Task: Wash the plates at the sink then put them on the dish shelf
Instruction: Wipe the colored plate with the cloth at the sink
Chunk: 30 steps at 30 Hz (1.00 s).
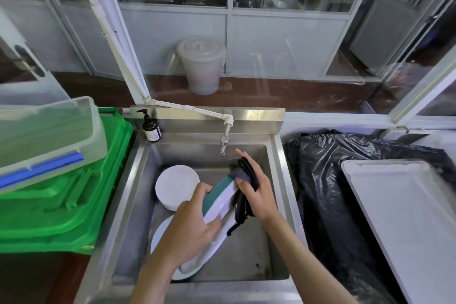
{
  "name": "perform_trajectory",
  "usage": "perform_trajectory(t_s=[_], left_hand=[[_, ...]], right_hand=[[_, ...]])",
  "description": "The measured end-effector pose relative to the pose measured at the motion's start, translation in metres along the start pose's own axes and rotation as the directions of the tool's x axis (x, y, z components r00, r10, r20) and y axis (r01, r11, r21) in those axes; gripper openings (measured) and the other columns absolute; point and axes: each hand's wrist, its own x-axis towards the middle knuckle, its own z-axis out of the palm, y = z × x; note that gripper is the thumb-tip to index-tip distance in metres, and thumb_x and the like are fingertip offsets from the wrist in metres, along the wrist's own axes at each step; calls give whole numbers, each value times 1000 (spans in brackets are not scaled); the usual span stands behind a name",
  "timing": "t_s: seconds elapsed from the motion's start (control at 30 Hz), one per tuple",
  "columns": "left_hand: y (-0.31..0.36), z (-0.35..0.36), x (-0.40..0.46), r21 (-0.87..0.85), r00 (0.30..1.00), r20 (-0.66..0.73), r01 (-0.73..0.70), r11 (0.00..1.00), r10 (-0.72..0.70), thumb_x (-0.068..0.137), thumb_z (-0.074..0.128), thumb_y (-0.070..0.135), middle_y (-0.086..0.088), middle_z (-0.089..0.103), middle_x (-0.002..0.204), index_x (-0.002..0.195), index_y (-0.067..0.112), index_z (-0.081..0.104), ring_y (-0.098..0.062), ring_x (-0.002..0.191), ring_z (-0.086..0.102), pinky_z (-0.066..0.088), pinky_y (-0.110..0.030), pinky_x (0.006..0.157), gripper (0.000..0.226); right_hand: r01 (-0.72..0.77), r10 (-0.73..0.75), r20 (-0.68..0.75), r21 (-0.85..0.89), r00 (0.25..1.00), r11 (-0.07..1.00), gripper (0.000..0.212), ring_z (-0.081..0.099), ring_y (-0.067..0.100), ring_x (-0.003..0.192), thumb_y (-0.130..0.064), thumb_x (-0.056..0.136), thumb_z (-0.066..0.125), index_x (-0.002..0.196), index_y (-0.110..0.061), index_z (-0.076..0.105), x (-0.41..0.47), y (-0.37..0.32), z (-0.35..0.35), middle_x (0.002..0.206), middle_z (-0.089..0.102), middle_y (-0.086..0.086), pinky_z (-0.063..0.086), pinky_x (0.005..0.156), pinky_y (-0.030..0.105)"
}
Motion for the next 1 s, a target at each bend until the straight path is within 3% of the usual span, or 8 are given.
perform_trajectory(t_s=[0.1,0.27,0.47,0.7,0.77,0.87,0.93,1.0], left_hand=[[2,0,0,-30,1000,-2,-10,1000,10,92,73,23,23,60,70,100,36,41,-10,60,54,41,-19,54,36],[-1,1,2,-24,999,13,-38,999,38,89,74,28,12,63,77,109,53,38,-10,71,62,47,-30,59,48],[-2,0,-1,-32,999,-13,-43,999,43,91,74,28,19,59,73,101,36,41,-14,59,54,37,-24,51,35],[2,-3,4,-41,999,45,-26,999,28,87,70,30,5,70,80,119,50,39,-12,70,66,52,-34,63,48],[1,-2,2,-15,999,38,-17,1000,18,89,72,31,3,64,71,104,46,38,-14,63,61,46,-31,56,40],[4,-7,-4,-23,1000,-10,-29,999,29,90,73,33,8,58,69,98,39,38,-18,58,51,36,-25,50,37],[5,-11,-6,-42,999,-21,-46,998,45,88,73,30,12,54,64,99,36,40,-17,54,45,33,-24,48,35],[4,-14,-5,-36,998,-34,-55,998,53,89,72,26,11,51,61,99,35,40,-15,52,44,33,-24,49,35]], right_hand=[[93,-93,-27,-23,995,995,53,54,21,138,-16,88,63,141,-17,60,-7,-12,14,147,59,-3,44,113,55],[385,-364,138,-188,921,904,39,54,22,138,-29,78,68,113,-11,70,-5,-20,19,142,63,-4,37,116,52],[-27,41,-210,67,977,997,30,66,19,88,-33,91,59,111,-13,67,3,-4,18,98,70,-3,51,78,45],[380,-388,31,-283,921,881,47,62,18,128,-53,89,67,109,-11,71,-13,-26,29,131,67,-4,36,117,48],[297,-306,-22,-183,952,937,43,66,18,117,-50,91,65,110,-11,69,-10,-19,28,122,69,-4,46,106,44],[-29,54,-224,113,973,993,34,65,12,84,-46,95,59,105,-14,66,-2,-12,23,89,67,-1,51,76,32],[-156,206,-267,195,942,968,39,63,12,82,-50,96,54,103,-14,66,6,-6,19,87,66,2,49,76,28],[-132,165,-260,140,951,981,37,63,18,83,-48,98,53,104,-13,65,7,-8,17,88,65,4,49,78,35]])
